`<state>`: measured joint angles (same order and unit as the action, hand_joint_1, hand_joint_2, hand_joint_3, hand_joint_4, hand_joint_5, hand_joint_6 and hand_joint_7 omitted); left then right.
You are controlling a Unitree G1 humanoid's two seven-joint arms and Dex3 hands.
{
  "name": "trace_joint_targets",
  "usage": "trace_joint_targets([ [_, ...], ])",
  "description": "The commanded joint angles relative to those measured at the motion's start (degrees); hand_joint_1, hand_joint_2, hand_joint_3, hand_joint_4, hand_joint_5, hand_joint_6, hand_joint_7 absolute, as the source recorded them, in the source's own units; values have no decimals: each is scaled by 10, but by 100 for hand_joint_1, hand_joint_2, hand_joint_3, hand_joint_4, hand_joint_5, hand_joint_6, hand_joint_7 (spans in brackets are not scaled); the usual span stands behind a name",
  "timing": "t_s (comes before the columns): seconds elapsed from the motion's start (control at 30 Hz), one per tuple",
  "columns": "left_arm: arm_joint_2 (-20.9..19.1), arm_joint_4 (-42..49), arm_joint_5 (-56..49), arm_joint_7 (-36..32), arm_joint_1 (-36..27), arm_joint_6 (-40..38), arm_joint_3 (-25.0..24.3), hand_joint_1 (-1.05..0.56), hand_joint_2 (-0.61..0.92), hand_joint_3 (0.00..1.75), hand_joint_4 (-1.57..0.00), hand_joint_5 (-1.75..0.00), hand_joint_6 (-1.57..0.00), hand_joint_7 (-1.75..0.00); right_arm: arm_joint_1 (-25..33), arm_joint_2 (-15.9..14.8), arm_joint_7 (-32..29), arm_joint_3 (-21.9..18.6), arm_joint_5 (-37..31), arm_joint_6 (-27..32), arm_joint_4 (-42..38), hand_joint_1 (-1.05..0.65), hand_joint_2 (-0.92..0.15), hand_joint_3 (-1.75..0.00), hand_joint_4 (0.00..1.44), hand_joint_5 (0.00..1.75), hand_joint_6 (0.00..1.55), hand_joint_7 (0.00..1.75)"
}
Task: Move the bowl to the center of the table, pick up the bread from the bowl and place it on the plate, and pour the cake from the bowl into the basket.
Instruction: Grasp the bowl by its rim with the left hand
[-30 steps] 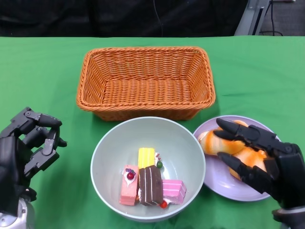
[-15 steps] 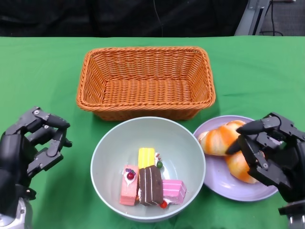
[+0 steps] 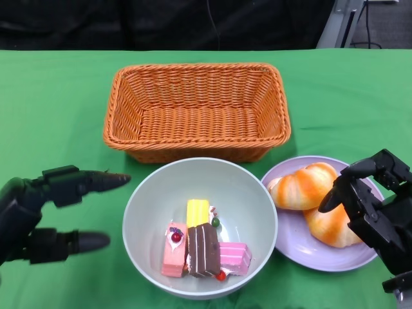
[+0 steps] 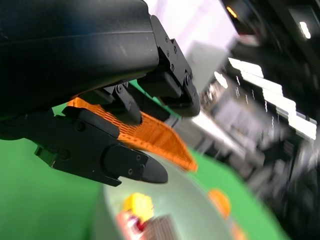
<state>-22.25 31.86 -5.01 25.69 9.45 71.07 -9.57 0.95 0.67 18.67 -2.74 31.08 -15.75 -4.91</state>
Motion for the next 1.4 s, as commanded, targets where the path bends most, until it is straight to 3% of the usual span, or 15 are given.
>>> trace_joint_targets([
  [0.03, -25, -18, -35, -23, -7, 51, -6, -56, 86, 0, -45, -3, -46, 0, -2, 10, -1, -13, -6, 5, 2, -9, -86, -47, 78, 154, 82, 99],
  [0.13, -33, -20, -73, -38, -4, 87, -13, -62, 86, 0, -46, -3, -46, 0, -4, 19, 1, -19, -9, 8, 2, -10, -86, -48, 77, 155, 82, 100],
  [0.2, -33, -18, -104, -47, 4, 126, -24, -61, 78, 0, -48, -3, -46, 0, -3, 24, -3, -20, -14, 10, 3, -11, -85, -47, 77, 154, 81, 99],
  [0.37, -2, 19, -140, -83, 29, 212, -51, -47, 76, 0, -64, -7, -59, -4, -1, 37, -15, -24, -19, 23, 11, -9, -86, -47, 78, 154, 82, 100],
  [0.53, 16, 0, -193, -154, 39, 214, -33, -33, 77, 1, -81, -11, -72, -5, 2, 39, -9, -24, -22, 39, 19, -9, -88, -50, 74, 160, 77, 106],
  [0.87, -5, -8, -326, -271, 54, 214, -5, -36, 81, 0, -99, -14, -98, -8, 6, 51, -2, -23, -25, 51, 28, -8, -87, -54, 70, 163, 71, 113],
  [1.03, -9, -17, -408, -299, 61, 214, -15, -38, 81, 0, -98, -11, -99, -5, 8, 55, -2, -21, -30, 52, 32, -6, -77, -78, 68, 166, 67, 121],
  [1.4, -14, -31, -502, -327, 64, 196, -11, -40, 79, 0, -97, -4, -98, -1, 19, 67, -11, -17, -31, 65, 58, -7, -78, -75, 72, 163, 69, 117],
])
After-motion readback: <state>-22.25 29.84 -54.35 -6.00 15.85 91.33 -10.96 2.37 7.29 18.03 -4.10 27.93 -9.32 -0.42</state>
